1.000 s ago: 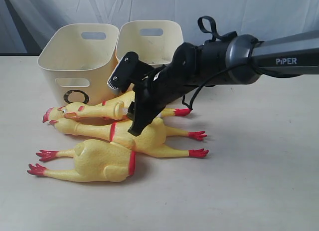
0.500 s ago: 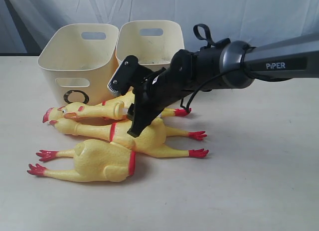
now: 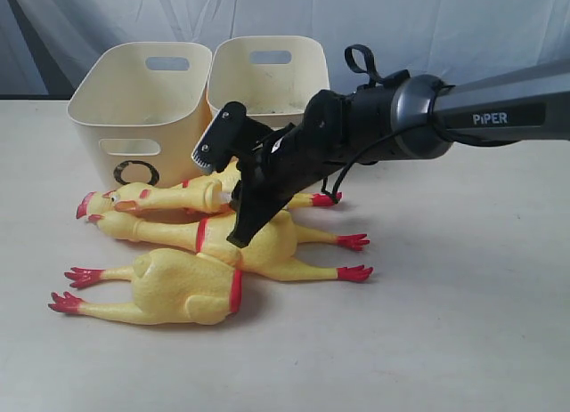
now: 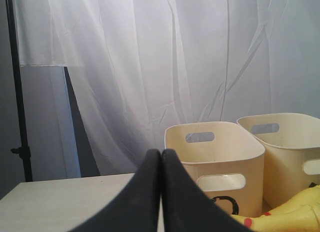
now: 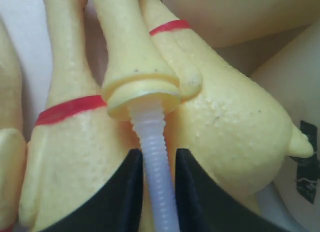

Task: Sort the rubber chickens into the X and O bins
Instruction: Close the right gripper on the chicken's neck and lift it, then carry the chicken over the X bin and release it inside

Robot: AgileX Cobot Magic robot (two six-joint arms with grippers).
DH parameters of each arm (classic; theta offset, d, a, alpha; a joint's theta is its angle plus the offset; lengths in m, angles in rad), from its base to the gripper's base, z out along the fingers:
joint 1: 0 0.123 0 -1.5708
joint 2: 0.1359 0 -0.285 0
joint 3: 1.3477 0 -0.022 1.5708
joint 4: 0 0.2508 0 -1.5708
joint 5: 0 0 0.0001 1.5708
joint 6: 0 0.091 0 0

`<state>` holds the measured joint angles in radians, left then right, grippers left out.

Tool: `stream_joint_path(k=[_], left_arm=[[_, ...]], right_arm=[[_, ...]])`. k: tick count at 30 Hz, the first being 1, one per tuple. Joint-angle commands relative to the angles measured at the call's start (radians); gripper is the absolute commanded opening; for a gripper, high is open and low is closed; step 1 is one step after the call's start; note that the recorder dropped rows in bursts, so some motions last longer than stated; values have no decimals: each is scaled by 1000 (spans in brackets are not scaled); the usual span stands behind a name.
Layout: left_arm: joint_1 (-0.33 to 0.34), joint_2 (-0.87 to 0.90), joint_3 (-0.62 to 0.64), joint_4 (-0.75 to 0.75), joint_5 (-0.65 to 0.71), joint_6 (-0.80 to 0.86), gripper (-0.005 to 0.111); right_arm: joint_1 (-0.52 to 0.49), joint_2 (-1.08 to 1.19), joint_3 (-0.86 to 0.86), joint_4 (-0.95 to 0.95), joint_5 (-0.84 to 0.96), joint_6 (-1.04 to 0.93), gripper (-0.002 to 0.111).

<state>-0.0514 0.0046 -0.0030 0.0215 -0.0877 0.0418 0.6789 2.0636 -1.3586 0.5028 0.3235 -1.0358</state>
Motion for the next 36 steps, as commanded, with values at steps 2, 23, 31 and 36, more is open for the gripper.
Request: stream_joint_path(k=[2, 23, 31, 36], left_arm=[[0, -5, 3, -9, -3, -8, 0], [0, -5, 3, -9, -3, -8, 0], [0, -5, 3, -9, -3, -8, 0], [0, -5, 3, -9, -3, -8, 0]], right_arm=[[-1, 5, -2, -5, 33, 0, -1], [1, -153, -4, -24, 252, -153, -1], [1, -268, -4, 70, 223, -153, -1], [1, -324, -4, 140, 142, -153, -1]])
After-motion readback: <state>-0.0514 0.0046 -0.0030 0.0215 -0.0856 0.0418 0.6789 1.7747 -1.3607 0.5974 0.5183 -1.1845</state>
